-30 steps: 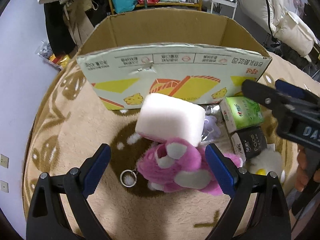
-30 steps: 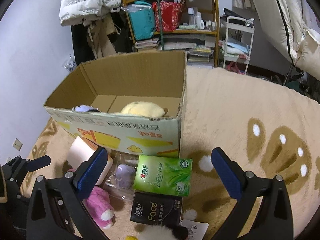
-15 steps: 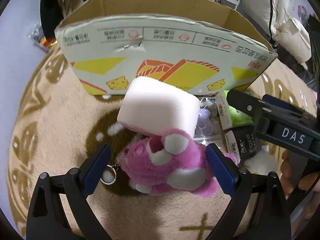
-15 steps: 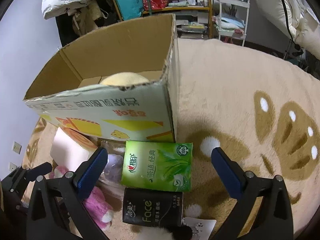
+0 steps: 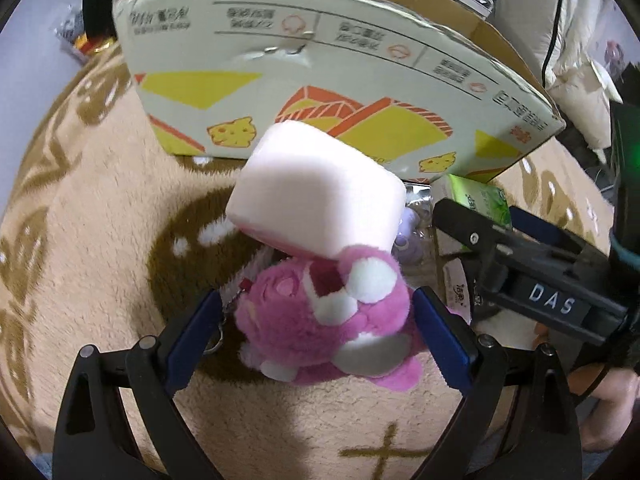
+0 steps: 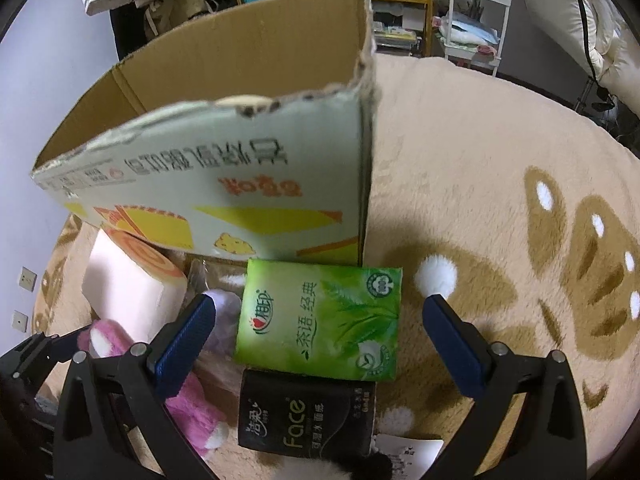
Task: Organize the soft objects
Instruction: 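Grasp and lift the pink bear with the left tool while the right tool lifts the green tissue pack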
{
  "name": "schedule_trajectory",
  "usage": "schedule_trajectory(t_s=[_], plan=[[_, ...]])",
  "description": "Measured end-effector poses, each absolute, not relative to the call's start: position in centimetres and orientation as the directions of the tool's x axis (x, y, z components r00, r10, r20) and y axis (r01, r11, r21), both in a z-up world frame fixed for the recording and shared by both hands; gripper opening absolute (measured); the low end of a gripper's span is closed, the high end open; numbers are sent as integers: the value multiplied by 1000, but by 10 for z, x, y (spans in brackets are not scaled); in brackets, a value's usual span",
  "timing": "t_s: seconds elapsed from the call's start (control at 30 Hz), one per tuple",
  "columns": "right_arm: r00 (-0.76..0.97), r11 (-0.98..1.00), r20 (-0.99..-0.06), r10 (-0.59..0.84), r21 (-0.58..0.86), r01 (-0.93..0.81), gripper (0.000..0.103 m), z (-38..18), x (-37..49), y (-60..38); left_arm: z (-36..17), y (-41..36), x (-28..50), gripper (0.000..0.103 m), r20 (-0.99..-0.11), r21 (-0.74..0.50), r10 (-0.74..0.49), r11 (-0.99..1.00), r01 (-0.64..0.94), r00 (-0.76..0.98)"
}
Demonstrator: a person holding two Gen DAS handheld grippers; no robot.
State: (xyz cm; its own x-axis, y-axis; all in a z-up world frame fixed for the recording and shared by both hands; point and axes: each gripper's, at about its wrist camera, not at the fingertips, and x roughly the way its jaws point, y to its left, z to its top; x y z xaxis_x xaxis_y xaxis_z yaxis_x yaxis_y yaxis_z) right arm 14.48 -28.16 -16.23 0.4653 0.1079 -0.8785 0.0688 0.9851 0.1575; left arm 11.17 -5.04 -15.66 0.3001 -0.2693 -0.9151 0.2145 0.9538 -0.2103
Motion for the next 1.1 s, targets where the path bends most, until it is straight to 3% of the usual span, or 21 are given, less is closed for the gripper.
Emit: schedule_trajectory(t_s=[0.17,0.3,0.43,1.1], plan=[[445,985,-888,114,161,67,97,-166,150,-282,-153,-53,109,78,-906,-228,-297,943,242,301],[436,986,-893,109,152,65,86,-168,151,-283,-150,-54,105,73,-902,-217,-295,942,258,317],[431,986,-895,117,157,60,82,-169,149,-282,-148,-55,105,66,-899,-227,-297,945,237,323],[488,992,-867,97,121,18,81,-138,124,-266,-121,-51,81,62,-873,-116,-214,964,241,438]])
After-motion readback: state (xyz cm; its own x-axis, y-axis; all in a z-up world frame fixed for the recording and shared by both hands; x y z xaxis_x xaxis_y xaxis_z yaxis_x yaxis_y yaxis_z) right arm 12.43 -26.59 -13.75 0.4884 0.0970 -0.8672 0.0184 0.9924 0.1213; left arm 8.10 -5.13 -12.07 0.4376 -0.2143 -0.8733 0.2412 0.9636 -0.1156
